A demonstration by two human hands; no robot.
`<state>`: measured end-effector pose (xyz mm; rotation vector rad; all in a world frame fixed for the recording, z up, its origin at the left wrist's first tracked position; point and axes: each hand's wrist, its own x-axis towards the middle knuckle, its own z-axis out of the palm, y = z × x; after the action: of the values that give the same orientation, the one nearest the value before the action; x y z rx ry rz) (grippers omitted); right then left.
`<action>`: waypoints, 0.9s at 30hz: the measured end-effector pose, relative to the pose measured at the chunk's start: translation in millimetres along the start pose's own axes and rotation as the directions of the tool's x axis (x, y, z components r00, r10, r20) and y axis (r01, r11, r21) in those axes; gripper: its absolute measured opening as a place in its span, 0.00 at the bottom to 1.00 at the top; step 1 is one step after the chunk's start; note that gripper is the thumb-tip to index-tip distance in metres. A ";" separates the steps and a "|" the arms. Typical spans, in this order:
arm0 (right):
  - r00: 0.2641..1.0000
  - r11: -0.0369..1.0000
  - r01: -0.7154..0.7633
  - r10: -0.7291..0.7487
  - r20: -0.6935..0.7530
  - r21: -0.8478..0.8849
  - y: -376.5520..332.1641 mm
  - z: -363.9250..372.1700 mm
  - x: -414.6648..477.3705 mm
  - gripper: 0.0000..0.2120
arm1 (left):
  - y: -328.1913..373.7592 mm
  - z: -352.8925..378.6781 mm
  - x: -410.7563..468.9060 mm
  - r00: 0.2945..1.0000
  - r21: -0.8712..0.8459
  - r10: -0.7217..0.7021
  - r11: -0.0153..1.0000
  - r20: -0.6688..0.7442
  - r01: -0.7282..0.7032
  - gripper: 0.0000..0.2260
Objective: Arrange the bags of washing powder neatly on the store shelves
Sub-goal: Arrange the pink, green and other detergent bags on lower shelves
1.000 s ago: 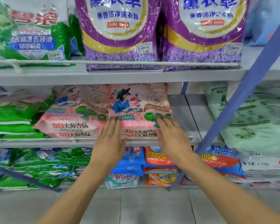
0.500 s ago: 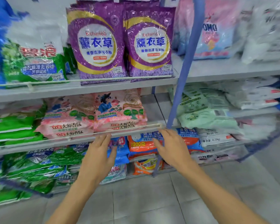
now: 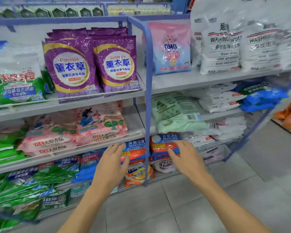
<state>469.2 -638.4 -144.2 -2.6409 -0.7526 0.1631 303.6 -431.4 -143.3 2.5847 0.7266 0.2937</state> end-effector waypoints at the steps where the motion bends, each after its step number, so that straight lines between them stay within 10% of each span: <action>1: 1.000 1.000 -0.014 0.014 -0.003 0.010 12.3 -5.7 2.3 0.24 | 12.0 6.0 4.5 1.000 -0.005 0.006 1.000 0.005 -0.006 0.25; 27: 0.995 0.994 0.044 -0.052 0.083 0.100 229.9 -67.1 145.2 0.25 | 198.6 163.0 114.4 0.990 -0.067 -0.139 0.988 0.021 0.140 0.23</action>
<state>717.9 -763.6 -174.6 -2.5338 -0.8142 0.2936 538.8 -579.7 -185.4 2.4548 0.8708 0.2487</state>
